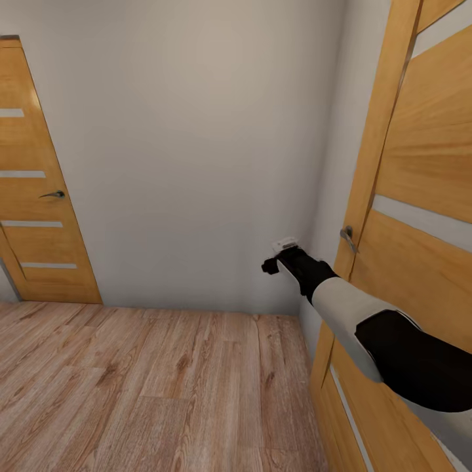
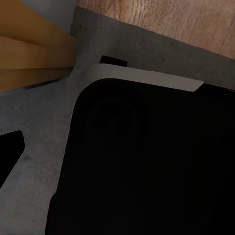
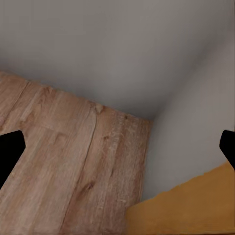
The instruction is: Move the two storage containers from the living room to the garage. In the garage, place one container on the floor and stack the other container on top of it (either order is fine).
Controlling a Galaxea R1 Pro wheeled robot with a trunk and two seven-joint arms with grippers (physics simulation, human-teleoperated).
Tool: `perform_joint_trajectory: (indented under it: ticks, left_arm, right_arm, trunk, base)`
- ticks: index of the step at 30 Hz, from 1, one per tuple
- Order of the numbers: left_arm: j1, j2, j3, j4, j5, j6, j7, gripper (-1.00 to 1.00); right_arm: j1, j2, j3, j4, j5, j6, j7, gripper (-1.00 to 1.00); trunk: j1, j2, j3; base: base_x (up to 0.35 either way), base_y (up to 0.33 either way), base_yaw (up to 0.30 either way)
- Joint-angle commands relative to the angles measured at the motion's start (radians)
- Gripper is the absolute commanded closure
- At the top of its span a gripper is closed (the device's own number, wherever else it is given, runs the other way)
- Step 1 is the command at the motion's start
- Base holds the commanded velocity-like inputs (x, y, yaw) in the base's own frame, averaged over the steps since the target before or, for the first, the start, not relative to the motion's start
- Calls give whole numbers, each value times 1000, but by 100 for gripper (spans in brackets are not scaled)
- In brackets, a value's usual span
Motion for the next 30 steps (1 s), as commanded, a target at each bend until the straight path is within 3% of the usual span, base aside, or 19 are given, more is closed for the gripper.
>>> perform_joint_trajectory:
  ticks: [1, 11, 22, 27, 30]
  left_arm:
    - [0, -1, 4, -1, 2, -1, 0, -100]
    - [0, -2, 4, -1, 2, -1, 0, -100]
    - [0, 0, 4, -2, 2, -2, 0, -100]
    - [0, 1, 4, -1, 2, -2, 0, -100]
    - [0, 1, 4, -1, 2, -3, 0, -100]
  right_arm:
    - [14, 0, 7, -1, -15, 3, 10, -100]
    - [63, -7, 5, 6, -63, -1, 40, -100]
    - [65, -10, 5, 68, -69, 0, 40, -100]
    - [70, -12, 4, 216, -78, -14, 43, -100]
    - [112, -15, 3, 274, -108, -64, 63, -100]
  trunk:
    - [0, -1, -1]
    - [0, -1, -1]
    - [0, -1, -1]
    - [0, -1, -1]
    - [0, -1, -1]
  base:
    - [0, 0, 0]
    - [0, 0, 0]
    - [0, 0, 0]
    - [0, 0, 0]
    - [0, 0, 0]
